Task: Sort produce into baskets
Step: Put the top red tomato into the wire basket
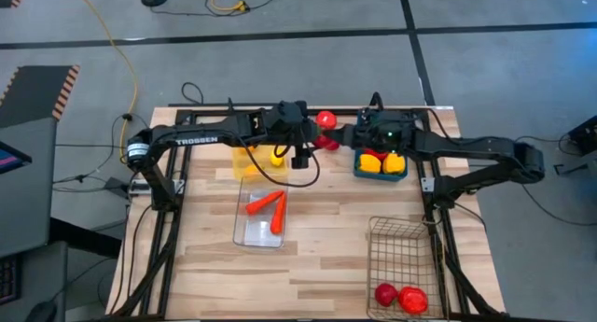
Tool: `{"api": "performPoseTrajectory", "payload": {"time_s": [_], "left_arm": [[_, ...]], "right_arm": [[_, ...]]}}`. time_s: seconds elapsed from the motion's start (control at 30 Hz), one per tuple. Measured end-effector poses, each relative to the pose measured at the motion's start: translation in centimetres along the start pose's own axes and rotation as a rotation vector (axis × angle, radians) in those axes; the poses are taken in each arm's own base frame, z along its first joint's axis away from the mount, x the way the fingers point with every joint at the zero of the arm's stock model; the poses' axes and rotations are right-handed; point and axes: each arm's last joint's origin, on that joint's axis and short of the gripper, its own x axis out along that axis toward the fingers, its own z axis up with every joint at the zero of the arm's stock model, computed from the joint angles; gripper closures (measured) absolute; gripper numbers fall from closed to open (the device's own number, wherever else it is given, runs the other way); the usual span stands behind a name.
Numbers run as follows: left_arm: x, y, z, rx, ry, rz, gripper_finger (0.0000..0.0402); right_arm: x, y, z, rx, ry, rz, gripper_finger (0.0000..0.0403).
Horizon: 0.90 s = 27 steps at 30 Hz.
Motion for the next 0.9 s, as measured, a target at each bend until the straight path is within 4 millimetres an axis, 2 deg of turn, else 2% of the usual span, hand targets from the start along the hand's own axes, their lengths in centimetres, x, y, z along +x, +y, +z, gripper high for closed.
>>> {"api": "performPoseTrajectory", "payload": {"time_s": [0.5, 0.9], "left_arm": [[0.02, 0.02, -0.13, 0.05, 0.022, 0.019, 0.0142], [0.01, 0.02, -0.26, 0.048, 0.046, 0.036, 0.0112]], "right_arm": [[0.0, -0.03, 0.07, -0.017, -0.021, -0.011, 0.0112], [0.02, -0.07, 0.15, -0.017, -0.025, -0.012, 0.0113]]}}
